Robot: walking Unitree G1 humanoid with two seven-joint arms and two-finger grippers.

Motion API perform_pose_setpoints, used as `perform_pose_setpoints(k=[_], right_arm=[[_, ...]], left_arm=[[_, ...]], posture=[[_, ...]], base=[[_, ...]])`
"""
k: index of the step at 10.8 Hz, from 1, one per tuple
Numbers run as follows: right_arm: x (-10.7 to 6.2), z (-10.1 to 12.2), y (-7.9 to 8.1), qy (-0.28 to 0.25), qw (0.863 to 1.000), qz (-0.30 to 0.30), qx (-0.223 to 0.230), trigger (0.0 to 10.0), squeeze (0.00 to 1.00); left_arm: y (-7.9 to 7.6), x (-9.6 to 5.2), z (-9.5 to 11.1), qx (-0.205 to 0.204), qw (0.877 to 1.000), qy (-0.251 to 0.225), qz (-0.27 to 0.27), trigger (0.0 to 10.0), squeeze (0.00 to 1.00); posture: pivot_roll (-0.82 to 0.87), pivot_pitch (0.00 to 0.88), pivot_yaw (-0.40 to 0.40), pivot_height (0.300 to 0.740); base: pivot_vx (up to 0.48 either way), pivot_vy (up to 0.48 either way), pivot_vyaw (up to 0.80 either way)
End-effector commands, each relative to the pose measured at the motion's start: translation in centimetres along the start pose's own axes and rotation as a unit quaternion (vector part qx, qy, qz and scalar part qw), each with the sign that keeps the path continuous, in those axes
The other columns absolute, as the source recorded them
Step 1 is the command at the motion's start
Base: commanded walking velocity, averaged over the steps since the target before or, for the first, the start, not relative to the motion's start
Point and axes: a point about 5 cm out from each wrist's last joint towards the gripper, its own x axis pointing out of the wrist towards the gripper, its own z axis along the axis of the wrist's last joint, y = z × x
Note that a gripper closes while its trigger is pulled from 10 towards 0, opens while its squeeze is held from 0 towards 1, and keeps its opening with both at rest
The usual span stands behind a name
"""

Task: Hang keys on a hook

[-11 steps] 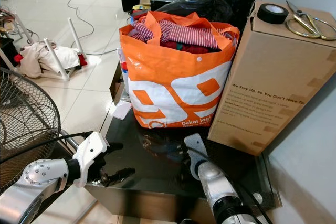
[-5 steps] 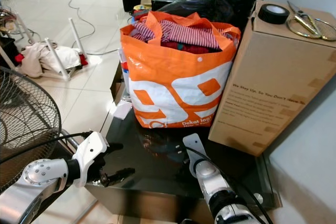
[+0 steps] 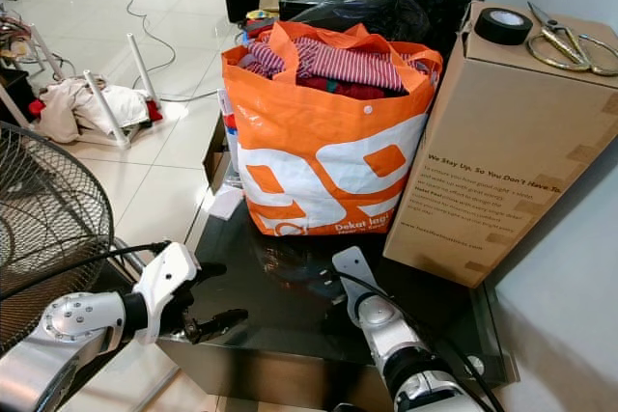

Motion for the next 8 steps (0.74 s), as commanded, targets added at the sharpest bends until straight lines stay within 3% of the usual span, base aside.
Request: perform_pose_setpoints(k=[1,8], right_arm=[[-0.1,-1.2,-0.3,0.026,1.0,0.001,-0.001,0.0,0.0],[-0.8,-1.1,-2.3,-0.019,1.0,-0.002,0.005,0.0,0.0]], left_arm=[[0.2,-0.1,0.2,0.004,1.0,0.001,0.0,10.0,0.13],[0.3,-0.1,0.2,0.004,1.0,-0.002,0.006,10.0,0.12]], posture=[[0.03,0.0,0.008,0.74],[0.04,0.0,-0.003,0.74]], base=[[0.0,0.0,0.0],[0.0,0.0,0.0]])
